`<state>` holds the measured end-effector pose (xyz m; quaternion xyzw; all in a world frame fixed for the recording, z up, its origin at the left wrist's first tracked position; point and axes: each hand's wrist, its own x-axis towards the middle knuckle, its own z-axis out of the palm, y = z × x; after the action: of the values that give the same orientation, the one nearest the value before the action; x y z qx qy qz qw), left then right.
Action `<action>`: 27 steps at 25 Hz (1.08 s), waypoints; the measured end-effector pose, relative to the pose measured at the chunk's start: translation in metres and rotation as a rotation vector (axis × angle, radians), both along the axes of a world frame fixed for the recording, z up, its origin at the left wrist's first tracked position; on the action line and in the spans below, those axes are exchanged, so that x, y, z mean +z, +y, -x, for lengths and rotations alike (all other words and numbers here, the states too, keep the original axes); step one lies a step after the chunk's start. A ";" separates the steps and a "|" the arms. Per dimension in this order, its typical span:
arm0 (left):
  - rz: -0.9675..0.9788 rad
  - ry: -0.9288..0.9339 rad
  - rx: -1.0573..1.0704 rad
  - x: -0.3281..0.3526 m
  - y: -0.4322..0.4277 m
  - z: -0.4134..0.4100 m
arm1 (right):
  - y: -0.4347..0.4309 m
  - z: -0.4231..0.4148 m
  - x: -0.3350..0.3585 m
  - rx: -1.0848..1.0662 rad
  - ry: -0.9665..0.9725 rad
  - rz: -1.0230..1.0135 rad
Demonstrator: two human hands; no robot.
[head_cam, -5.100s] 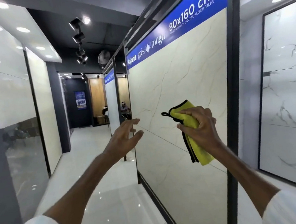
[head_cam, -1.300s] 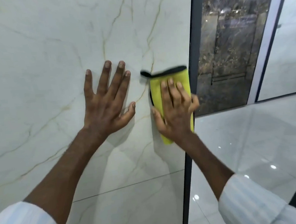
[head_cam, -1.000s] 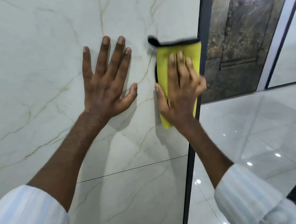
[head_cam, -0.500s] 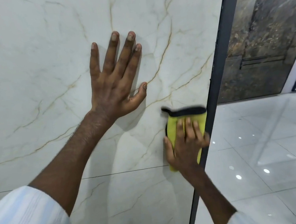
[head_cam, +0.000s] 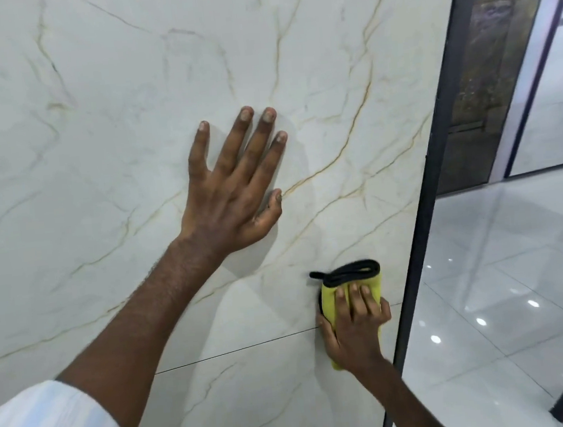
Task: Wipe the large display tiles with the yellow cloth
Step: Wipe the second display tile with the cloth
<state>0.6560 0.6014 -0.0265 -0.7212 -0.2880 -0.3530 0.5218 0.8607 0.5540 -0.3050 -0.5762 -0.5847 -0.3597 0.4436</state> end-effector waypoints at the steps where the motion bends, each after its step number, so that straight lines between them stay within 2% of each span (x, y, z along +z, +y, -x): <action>1: 0.004 -0.005 -0.013 -0.001 0.000 0.000 | 0.001 0.000 0.010 0.001 0.006 -0.011; 3: 0.010 -0.019 -0.036 -0.002 -0.001 0.002 | 0.008 -0.003 0.067 0.012 -0.021 -0.100; 5: -0.003 -0.024 -0.054 -0.001 0.000 0.001 | 0.017 -0.008 0.170 -0.013 -0.041 -0.229; 7: -0.012 -0.030 -0.065 0.000 0.002 0.001 | 0.020 -0.010 0.272 -0.013 0.008 -0.309; 9: -0.017 -0.037 -0.074 -0.001 0.002 0.001 | 0.019 -0.010 0.329 -0.022 0.074 -0.342; 11: -0.013 -0.029 -0.077 -0.002 0.002 0.001 | 0.021 -0.011 0.319 -0.033 0.081 -0.335; 15: 0.032 -0.070 -0.177 0.012 -0.011 0.002 | 0.010 -0.009 0.204 -0.050 -0.023 -0.205; 17: 0.009 -0.062 -0.236 0.042 -0.024 0.004 | 0.009 -0.011 0.201 -0.026 -0.048 -0.193; 19: -0.082 -0.070 -0.239 0.099 -0.031 0.009 | 0.014 -0.013 0.252 0.015 -0.053 -0.225; 23: -0.180 -0.149 -0.112 0.221 -0.012 0.026 | 0.020 -0.019 0.426 0.083 -0.038 -0.330; 25: -0.194 -0.136 -0.039 0.240 0.002 0.029 | 0.020 -0.019 0.489 0.084 -0.017 -0.337; 27: -0.216 -0.140 0.031 0.234 0.013 0.025 | 0.021 -0.019 0.506 0.093 0.009 -0.335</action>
<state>0.6309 0.6143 0.2078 -0.6297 -0.2951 -0.4232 0.5807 0.8800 0.5749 0.2014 -0.4679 -0.5407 -0.4288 0.5521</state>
